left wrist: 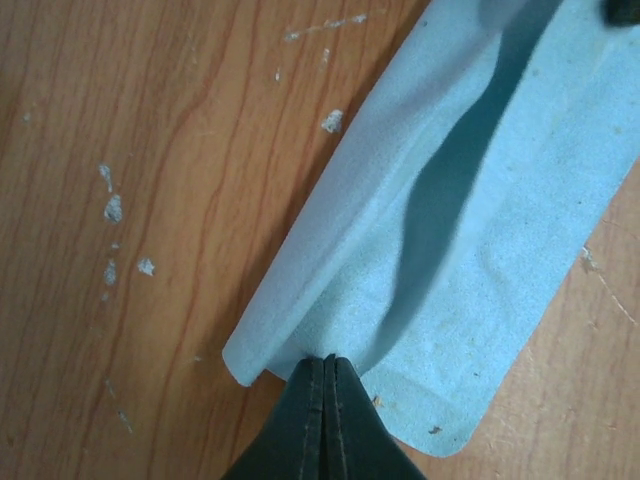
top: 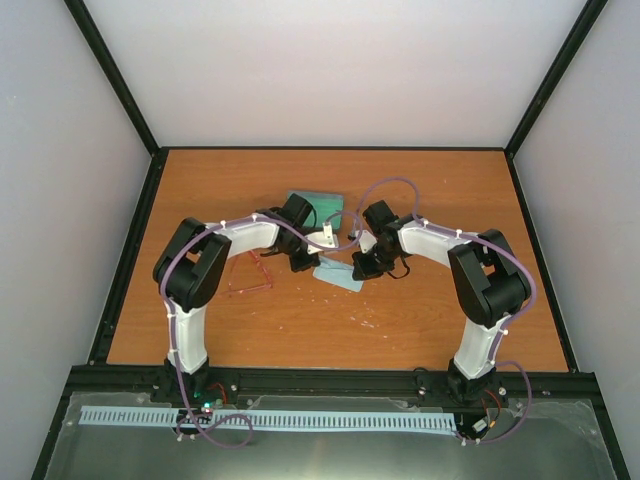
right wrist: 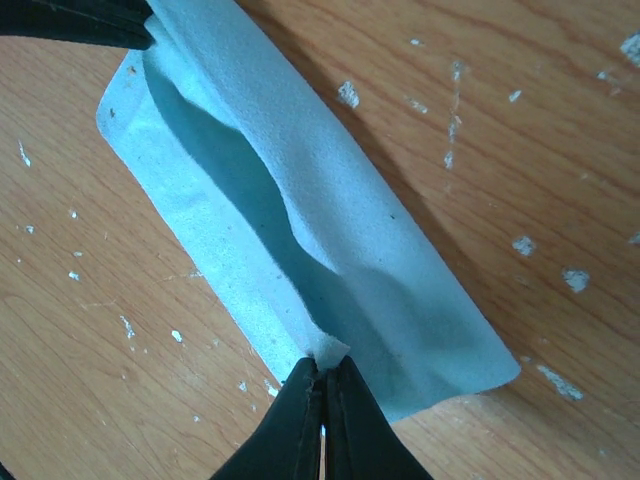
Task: Organize the sunglasses
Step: Fold the glasses cleaning cloth at the center of the board.
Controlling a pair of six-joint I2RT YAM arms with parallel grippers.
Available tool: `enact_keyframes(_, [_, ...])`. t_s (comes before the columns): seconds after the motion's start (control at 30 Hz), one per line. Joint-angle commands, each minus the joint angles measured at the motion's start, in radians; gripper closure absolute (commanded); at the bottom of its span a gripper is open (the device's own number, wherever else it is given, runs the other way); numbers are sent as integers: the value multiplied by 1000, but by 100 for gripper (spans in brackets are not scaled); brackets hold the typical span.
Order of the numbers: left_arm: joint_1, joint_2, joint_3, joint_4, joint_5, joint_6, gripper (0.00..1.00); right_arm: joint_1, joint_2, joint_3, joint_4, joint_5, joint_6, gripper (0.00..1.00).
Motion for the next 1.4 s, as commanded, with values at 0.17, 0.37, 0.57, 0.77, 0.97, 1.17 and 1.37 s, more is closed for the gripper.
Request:
enact_keyframes(0.17, [-10,-81,-23,-35,3,-40,100,7,7,18,-1,15,-9,97])
enact_keyframes(0.37, [-10,-103,-22,-42,16,-58,100,7,3,16,6,12,-6,97])
enact_keyframes(0.57, [-10,-77,-23,-47,16,-71,99,7,1,13,14,9,-2,97])
enact_keyframes(0.77, [-10,-17,-15,-28,-1,-68,98,9,15,23,14,3,-2,97])
enact_keyframes(0.97, [-10,7,-13,-21,-17,-66,89,9,25,30,8,4,-4,97])
enact_keyframes(1.17, [-10,-8,-24,-12,-30,-71,96,10,22,28,2,10,-6,97])
enact_keyframes(1.37, [-10,-22,-34,-7,-33,-78,99,10,25,26,4,9,-6,97])
